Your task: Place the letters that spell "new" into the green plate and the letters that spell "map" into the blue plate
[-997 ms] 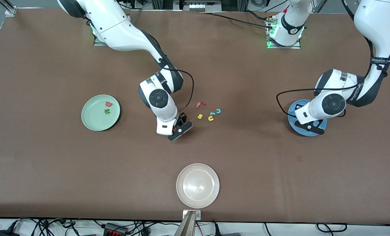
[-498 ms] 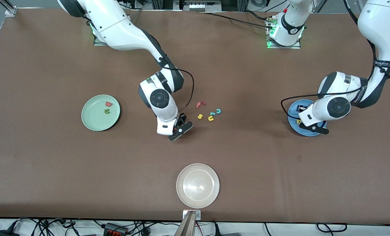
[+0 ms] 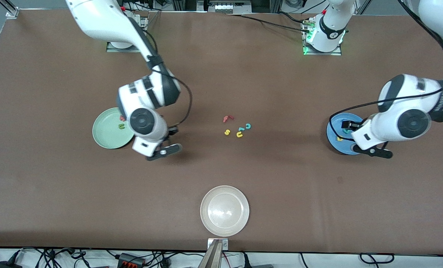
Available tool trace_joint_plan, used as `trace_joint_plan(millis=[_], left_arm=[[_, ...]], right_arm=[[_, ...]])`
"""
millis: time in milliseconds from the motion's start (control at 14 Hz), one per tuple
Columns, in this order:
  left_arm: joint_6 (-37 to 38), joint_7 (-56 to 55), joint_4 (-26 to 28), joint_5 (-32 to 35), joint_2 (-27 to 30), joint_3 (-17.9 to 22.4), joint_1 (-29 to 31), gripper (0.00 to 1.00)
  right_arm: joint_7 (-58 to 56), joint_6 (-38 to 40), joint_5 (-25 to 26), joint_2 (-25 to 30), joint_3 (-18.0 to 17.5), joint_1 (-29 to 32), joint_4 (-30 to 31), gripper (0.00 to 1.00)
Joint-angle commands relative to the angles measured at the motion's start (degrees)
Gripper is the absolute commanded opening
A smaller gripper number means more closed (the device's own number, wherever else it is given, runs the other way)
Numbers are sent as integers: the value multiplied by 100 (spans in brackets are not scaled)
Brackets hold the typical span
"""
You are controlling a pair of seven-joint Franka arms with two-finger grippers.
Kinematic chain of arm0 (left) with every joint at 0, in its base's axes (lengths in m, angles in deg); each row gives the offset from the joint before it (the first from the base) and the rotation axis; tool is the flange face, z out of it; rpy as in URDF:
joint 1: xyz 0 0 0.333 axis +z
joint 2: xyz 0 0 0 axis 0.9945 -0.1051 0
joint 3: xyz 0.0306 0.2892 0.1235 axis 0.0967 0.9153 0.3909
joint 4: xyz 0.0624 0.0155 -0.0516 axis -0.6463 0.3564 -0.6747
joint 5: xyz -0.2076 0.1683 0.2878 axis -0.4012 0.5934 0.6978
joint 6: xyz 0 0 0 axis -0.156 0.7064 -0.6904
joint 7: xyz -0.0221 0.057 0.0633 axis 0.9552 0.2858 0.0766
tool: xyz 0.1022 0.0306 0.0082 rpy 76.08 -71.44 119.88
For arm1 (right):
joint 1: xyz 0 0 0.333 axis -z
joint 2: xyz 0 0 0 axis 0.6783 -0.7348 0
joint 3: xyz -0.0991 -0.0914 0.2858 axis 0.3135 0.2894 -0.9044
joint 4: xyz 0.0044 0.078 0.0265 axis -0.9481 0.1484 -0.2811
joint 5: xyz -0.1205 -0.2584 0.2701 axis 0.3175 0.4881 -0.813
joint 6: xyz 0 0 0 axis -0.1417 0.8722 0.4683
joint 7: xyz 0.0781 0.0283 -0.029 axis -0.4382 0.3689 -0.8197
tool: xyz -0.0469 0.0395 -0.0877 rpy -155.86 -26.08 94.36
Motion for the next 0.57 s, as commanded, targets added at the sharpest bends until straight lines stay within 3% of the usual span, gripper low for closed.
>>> trace_joint_plan(millis=[0, 285, 427, 498], left_arm=[[949, 28, -1419, -204, -46, -147, -15, 100], [1740, -68, -2476, -265, -29, -447, -15, 100], [1769, -69, -2619, -467, 216, -254, -147, 100], [1760, -34, -2610, -868, 426, 182, -260, 100]], right_arm=[[77, -215, 25, 806, 11, 528, 1368, 0], [69, -216, 42, 957, 20, 995, 1881, 0], [-194, -224, 60, 905, 20, 1408, 1881, 0], [-230, -233, 60, 878, 20, 1575, 1881, 0]])
